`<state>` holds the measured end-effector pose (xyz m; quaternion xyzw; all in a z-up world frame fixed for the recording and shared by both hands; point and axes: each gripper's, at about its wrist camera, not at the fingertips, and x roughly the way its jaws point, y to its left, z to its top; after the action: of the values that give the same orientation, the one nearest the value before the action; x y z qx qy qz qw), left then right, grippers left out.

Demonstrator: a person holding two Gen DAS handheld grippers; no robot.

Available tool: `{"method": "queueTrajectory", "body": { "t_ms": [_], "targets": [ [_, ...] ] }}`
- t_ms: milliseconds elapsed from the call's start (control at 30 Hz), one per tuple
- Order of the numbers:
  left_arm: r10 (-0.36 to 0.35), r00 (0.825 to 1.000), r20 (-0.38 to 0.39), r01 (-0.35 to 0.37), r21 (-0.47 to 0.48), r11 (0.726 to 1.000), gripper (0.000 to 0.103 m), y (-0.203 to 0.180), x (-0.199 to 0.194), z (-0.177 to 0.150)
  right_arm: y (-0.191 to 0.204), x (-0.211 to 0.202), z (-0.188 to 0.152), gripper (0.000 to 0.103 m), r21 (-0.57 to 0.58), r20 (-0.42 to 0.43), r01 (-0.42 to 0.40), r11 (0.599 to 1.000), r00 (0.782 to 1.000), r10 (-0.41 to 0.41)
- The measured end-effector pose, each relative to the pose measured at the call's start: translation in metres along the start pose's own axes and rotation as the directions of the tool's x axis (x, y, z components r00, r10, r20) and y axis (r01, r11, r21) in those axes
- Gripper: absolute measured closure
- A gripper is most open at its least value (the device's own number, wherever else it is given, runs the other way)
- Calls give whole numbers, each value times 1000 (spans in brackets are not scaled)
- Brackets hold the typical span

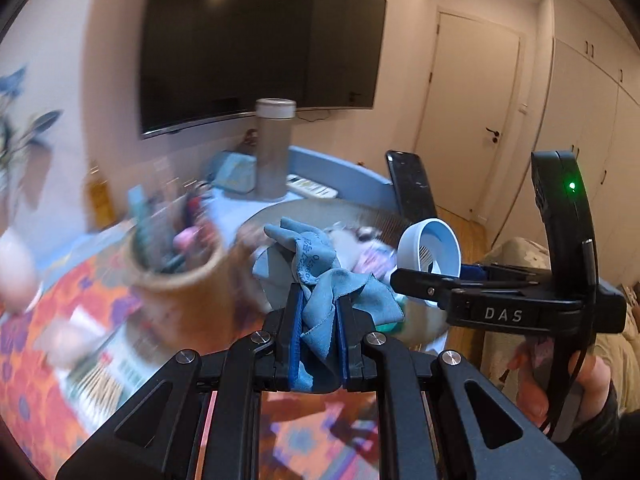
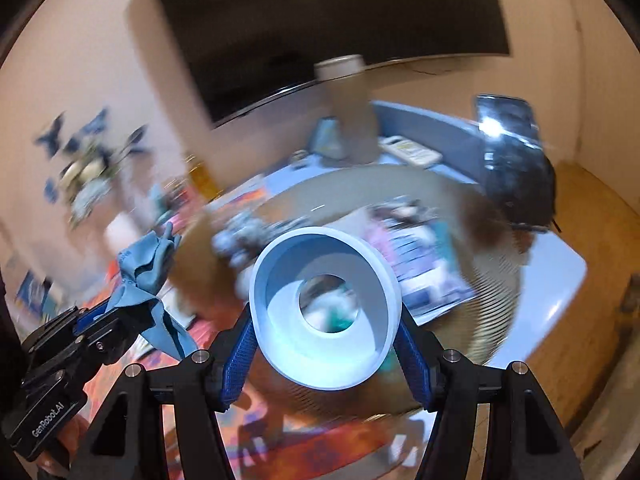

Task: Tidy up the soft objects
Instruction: 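Carry the blue cloth and white ring into the glass bowl and release both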

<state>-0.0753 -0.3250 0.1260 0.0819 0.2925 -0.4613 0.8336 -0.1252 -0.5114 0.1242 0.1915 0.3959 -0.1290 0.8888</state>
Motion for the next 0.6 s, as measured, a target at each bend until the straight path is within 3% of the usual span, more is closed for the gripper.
{"method": "queueTrajectory", "body": {
  "t_ms": [133,233,400,500,533,600],
  "targets": [
    [25,1000,-9,-25,31,999,92,-16,38,25,-29,4,26,39,66,29,36,997,999,-38],
    [26,999,-22,-27,-11,1000,92,-15,65,38,-48,16,43,39,119,21,46,992,999,-49],
    [79,996,-43,-81,-49,996,92,-4,105,46,-59,36,64,39,162,17,9,987,1000,-12],
    [74,996,-49,-77,-61,995,90,0,118,49,-67,52,75,35,208,5,-39,977,999,39],
    [56,997,-54,-60,-70,996,84,2,119,49,-68,57,78,34,226,0,-56,973,998,58],
    [33,998,-60,-38,-91,995,57,5,120,48,-73,64,79,32,264,-11,-89,960,995,95]
  ]
}}
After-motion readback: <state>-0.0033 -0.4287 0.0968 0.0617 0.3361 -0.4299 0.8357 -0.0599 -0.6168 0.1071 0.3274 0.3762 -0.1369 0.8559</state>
